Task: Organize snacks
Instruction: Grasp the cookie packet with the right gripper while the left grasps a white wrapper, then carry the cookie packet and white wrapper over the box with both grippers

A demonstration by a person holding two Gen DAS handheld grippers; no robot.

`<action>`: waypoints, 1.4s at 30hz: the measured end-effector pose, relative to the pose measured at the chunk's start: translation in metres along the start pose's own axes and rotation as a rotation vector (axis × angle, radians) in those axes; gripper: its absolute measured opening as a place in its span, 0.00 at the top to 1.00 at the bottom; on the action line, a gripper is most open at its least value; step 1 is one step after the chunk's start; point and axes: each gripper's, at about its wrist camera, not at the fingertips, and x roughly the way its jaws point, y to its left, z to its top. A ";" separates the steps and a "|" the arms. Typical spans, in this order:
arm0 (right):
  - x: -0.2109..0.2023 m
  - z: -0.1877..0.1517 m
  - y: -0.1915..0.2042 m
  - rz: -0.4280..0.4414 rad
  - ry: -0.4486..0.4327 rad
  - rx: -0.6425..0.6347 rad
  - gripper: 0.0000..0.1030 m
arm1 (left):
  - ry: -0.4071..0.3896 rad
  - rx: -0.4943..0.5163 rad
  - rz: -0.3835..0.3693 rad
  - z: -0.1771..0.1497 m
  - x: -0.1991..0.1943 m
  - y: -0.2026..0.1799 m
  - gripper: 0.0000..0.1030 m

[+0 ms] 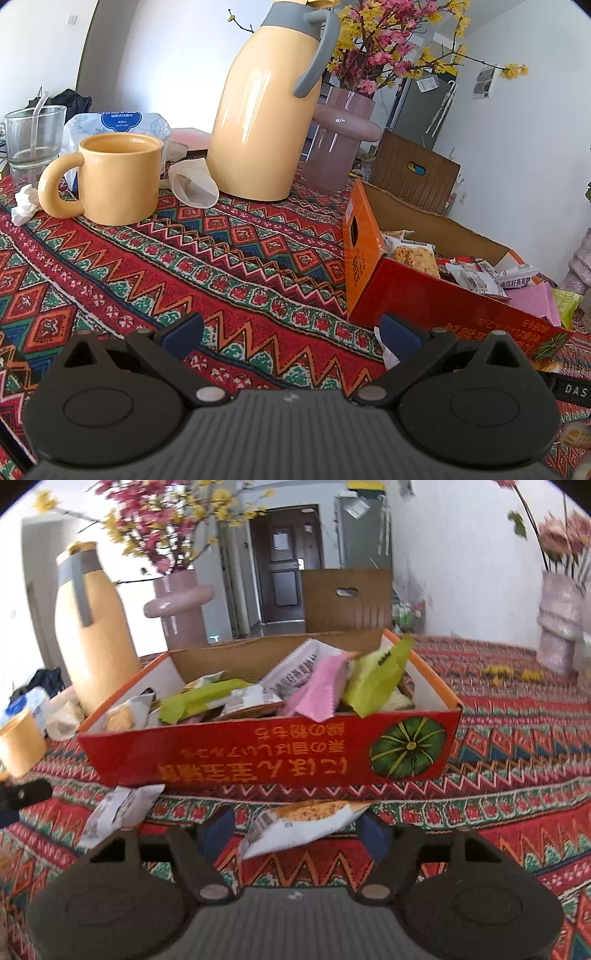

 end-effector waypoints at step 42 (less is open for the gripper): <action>-0.030 -0.019 -0.046 0.256 -0.118 0.125 0.95 | 0.220 0.230 0.038 -0.008 0.039 -0.113 0.59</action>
